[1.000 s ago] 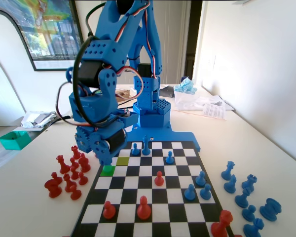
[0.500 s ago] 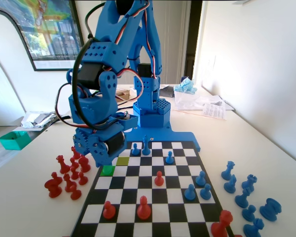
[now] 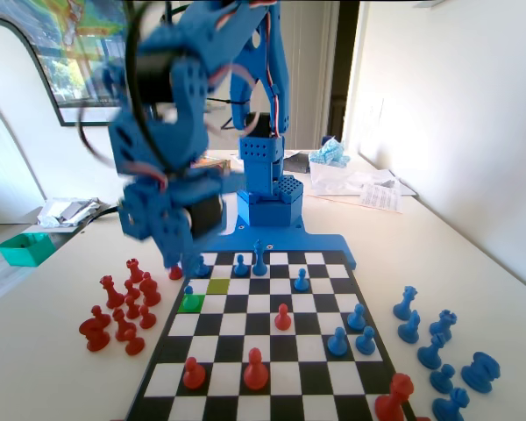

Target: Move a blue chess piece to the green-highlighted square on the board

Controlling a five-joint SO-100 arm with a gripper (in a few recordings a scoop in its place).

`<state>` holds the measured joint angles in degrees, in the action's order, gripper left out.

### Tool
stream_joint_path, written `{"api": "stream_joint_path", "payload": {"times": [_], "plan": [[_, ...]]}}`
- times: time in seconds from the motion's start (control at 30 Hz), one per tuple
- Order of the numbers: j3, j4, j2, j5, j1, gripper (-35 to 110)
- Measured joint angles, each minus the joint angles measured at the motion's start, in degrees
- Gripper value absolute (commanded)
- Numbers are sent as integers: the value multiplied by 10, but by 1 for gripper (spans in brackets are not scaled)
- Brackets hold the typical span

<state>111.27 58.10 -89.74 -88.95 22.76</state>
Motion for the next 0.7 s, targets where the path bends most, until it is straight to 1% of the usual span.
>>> {"api": "stream_joint_path", "payload": {"times": [0.17,0.3,0.5,0.7], "plan": [[-64,134,-68,-22,-25,9],[-84,222,-144,-36,-54,9],[-95,331,-259,-54,-109,9],[-103,410,-376,-76,-159,7]]}}
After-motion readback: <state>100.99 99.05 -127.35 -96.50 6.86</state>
